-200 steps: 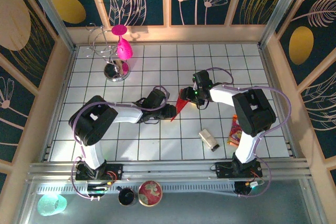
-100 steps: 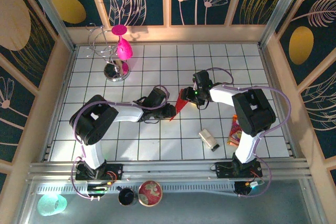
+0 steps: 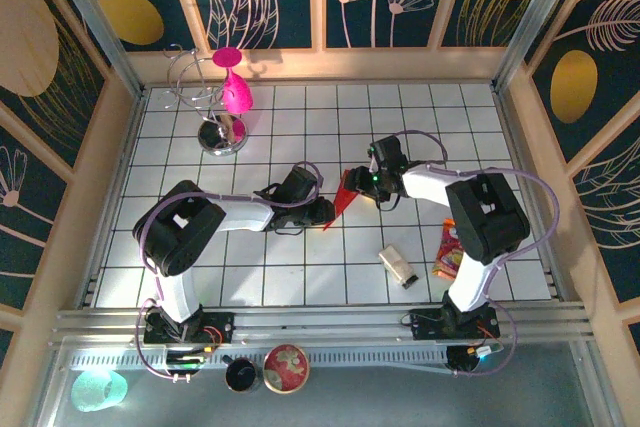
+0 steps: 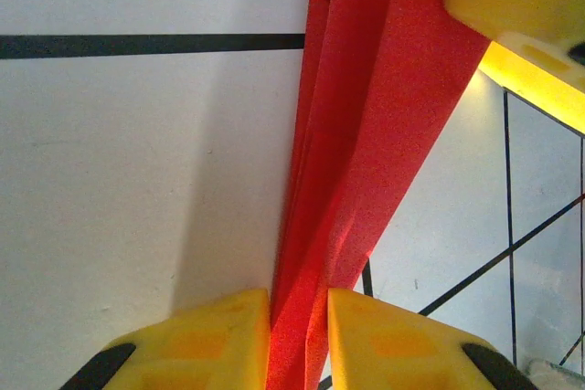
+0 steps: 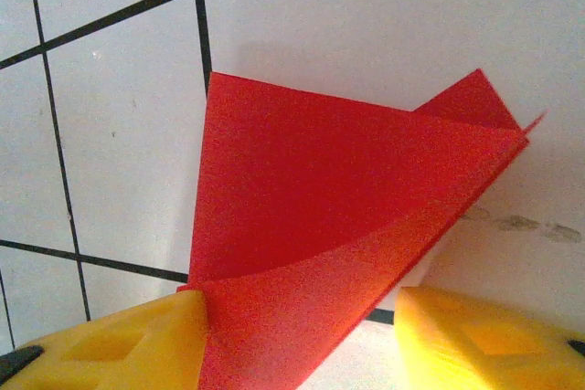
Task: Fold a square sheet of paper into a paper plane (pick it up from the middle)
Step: Fold the wing for the fifth time at the center of the table.
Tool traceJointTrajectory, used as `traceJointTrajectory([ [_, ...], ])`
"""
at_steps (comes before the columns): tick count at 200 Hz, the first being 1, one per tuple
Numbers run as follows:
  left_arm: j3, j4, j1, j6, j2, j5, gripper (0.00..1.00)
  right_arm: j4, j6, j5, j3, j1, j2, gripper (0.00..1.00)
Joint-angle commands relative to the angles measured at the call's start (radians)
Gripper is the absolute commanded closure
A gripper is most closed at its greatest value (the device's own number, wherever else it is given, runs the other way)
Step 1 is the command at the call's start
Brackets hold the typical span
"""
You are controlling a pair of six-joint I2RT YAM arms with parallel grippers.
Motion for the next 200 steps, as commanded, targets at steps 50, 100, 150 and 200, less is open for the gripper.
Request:
traceJointTrajectory([
  [50,-0.013,-0.039,-0.006,0.0,0.087,-0.055,0.75,0.144,-0.058,-0.188,-0.109,-0.037,-0.19,0.44],
  [100,-0.018,-0.039,-0.005,0.001,0.079,-0.057,0.75,0.205,-0.052,-0.287,-0.076,-0.018,-0.084,0.61],
  [150,-0.019,-0.036,-0.004,-0.001,0.076,-0.049,0.75,0.231,-0.052,-0.34,-0.049,-0.017,0.007,0.66],
  [200,-0.02,-0.033,-0.005,0.0,0.074,-0.045,0.76,0.233,-0.055,-0.348,-0.033,-0.012,0.053,0.67],
])
